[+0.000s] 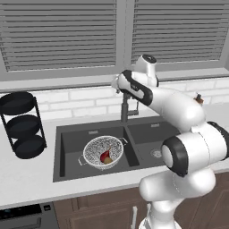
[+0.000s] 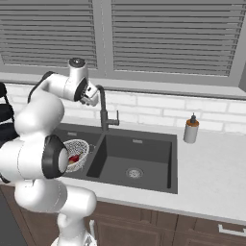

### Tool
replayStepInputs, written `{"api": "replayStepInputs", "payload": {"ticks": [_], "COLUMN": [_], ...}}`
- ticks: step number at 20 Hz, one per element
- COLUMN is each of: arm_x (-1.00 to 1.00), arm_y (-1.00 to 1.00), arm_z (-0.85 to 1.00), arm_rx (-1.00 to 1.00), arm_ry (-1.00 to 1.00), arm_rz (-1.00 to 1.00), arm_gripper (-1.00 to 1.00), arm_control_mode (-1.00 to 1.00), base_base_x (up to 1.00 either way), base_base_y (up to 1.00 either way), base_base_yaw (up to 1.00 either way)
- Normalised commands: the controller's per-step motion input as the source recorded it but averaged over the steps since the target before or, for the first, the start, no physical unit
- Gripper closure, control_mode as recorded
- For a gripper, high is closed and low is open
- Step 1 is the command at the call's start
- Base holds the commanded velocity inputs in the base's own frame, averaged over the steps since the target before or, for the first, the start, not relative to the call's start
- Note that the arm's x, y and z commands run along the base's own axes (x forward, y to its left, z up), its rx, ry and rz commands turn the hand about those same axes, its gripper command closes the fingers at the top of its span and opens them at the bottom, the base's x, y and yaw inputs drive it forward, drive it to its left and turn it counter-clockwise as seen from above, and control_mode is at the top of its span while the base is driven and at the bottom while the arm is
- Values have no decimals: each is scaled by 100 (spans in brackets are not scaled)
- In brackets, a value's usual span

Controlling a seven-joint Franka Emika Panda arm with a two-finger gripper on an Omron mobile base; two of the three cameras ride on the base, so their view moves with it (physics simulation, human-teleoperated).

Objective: Put the colander in the sink, put the pear, kiwi in the colander, and turn on the sink faucet and pour water over the colander.

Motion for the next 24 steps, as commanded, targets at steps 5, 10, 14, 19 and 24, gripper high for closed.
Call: {"api": "replayStepInputs", "payload": {"ticks": [5, 10, 14, 19, 24], "arm_x": [51, 53, 54, 37, -17], "arm_y": [61, 53, 33, 9, -11], "arm_z": [-36, -28, -22, -11, 5], "arm_rx": [0, 0, 0, 0, 0], "arm_ry": [7, 5, 4, 1, -2], "arm_rz": [0, 0, 0, 0, 0], "arm_gripper": [-100, -100, -100, -100, -100], "arm_control_mode": [-100, -100, -100, -100, -100], "base_base_x": [0, 0, 0, 0, 0], "base_base_y": [0, 0, 0, 0, 0], "base_base_yaw": [0, 0, 0, 0, 0]}}
